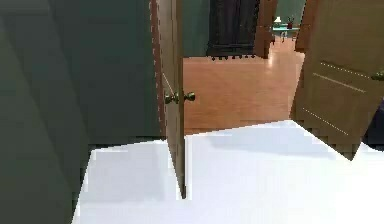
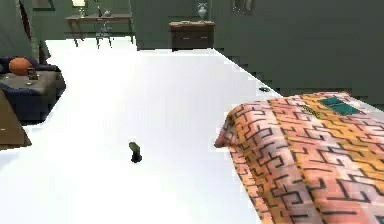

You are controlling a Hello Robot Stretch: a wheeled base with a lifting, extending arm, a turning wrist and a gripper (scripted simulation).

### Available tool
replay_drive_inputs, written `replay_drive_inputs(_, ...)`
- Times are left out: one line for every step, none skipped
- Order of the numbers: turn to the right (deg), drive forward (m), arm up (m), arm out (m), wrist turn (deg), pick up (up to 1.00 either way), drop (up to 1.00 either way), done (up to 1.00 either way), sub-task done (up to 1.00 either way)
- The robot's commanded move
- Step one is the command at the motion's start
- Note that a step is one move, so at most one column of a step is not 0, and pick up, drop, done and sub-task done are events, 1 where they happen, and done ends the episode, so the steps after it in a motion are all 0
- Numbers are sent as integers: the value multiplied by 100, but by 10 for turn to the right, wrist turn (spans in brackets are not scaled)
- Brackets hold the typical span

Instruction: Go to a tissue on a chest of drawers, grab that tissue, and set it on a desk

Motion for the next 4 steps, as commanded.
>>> replay_drive_inputs(270,0,0,0,0,0,0,0,0)
replay_drive_inputs(0,100,0,0,0,0,0,0,0)
replay_drive_inputs(60,0,0,0,0,0,0,0,0)
replay_drive_inputs(0,45,0,0,0,0,0,0,0)
